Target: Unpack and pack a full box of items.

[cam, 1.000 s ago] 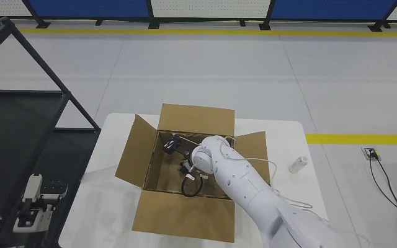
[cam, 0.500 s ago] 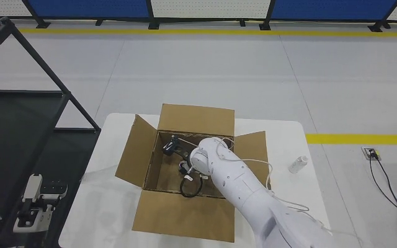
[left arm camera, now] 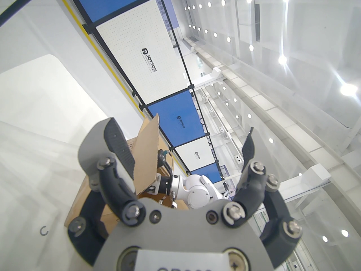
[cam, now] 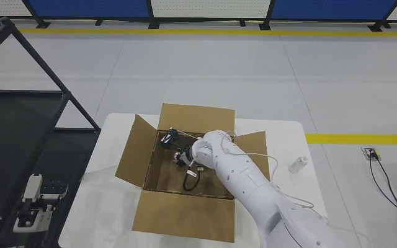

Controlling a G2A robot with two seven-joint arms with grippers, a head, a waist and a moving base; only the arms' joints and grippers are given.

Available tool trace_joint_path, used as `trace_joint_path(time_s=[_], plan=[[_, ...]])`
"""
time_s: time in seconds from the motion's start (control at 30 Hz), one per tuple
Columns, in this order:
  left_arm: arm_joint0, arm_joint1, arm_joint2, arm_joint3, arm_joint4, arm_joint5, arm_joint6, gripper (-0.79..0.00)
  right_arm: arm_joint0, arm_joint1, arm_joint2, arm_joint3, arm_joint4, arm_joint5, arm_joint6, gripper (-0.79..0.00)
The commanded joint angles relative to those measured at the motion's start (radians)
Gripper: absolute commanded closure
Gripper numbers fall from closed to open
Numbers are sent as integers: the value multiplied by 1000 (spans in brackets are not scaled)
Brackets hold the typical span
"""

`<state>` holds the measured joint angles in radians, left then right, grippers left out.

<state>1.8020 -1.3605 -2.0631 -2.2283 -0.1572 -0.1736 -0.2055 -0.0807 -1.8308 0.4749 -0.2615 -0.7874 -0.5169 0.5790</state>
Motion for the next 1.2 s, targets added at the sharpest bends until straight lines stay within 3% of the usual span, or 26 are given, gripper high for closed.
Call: trace_joint_path(time_s=[0.0,0.4,0.67,0.8,1.0,1.17], plan=[[0,0,0,0,0,0,0,-785,-1,11,7,-10,-5,-22,-22,0],[0,0,0,0,0,0,0,-785,-30,100,69,-157,-43,-55,-67,0],[0,0,0,0,0,0,0,-785,-112,200,164,-408,-92,-13,9,0],[0,0,0,0,0,0,0,-785,-194,261,242,-594,-132,30,73,0],[0,0,0,0,0,0,0,-785,-435,368,442,-1004,-221,68,161,0],[0,0,0,0,0,0,0,-785,-641,422,602,-1274,-273,102,153,0]])
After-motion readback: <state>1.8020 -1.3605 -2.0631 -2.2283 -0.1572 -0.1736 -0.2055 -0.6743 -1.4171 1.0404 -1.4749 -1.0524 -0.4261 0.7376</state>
